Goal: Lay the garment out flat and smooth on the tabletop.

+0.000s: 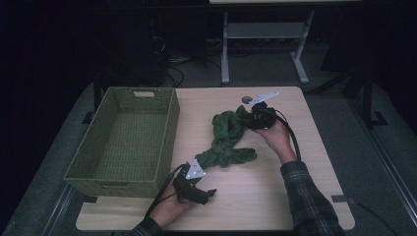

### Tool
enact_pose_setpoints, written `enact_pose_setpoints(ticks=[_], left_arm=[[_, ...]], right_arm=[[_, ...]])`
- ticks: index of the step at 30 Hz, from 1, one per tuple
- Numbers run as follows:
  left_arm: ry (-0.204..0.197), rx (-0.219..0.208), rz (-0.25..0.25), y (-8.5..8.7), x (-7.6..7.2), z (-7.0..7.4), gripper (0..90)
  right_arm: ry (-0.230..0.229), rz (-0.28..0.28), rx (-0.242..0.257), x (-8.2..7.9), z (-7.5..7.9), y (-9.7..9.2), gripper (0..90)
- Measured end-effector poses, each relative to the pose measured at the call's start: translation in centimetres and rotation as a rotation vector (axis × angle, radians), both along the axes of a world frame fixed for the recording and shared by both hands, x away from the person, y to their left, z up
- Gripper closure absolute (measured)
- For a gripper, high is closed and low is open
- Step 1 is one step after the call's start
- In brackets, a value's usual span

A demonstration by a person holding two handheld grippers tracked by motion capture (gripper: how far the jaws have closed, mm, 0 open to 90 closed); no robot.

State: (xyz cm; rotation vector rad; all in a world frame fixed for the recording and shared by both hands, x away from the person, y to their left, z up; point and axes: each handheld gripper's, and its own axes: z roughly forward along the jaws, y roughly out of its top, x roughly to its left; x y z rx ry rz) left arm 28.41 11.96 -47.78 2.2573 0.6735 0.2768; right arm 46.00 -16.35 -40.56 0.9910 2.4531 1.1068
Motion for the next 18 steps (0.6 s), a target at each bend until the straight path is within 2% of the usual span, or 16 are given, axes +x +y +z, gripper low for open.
enact_pose_setpoints(ticks=[9, 18], left_arm=[[-0.003, 0.007, -0.004, 0.0, 0.0, 0.0, 12.7], [-0.006, -0.002, -0.002, 0.0, 0.0, 0.0, 12.7]], right_arm=[[0.03, 0.025, 0.004, -3.6, 0.0, -2.5, 61.7], [0.064, 0.073, 0.011, -7.6, -1.6, -3.3, 61.0]])
